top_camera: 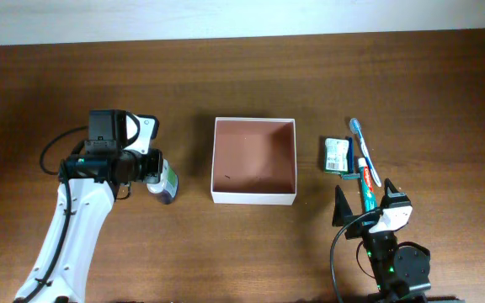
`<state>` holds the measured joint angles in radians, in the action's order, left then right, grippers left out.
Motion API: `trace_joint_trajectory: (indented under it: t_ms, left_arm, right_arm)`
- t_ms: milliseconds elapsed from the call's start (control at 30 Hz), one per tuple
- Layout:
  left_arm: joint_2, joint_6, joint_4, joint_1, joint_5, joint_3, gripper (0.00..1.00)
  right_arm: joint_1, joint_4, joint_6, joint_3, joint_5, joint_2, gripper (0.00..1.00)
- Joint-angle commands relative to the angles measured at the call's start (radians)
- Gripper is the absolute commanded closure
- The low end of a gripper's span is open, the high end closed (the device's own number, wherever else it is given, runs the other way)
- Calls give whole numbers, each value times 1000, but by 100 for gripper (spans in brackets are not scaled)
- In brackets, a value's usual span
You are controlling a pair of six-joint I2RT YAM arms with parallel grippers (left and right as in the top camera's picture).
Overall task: Pack container
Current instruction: 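Lower the left gripper over the soap bottle pump and close on it, then lift the soap bottle with the left gripper and carry it into the pink box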
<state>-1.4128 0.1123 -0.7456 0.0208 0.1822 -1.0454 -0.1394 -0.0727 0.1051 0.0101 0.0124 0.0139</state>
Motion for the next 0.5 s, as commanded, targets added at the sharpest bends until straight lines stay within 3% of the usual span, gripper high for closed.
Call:
trace_joint_trajectory:
  t_ms: [0, 467]
  left_arm:
    - [38, -6, -19, 6, 12, -17, 70]
    - [247, -6, -22, 87, -7, -24, 71]
  right_arm:
    - [-5, -7, 0, -5, -2, -10, 2]
    - [-5, -7, 0, -5, -2, -10, 2]
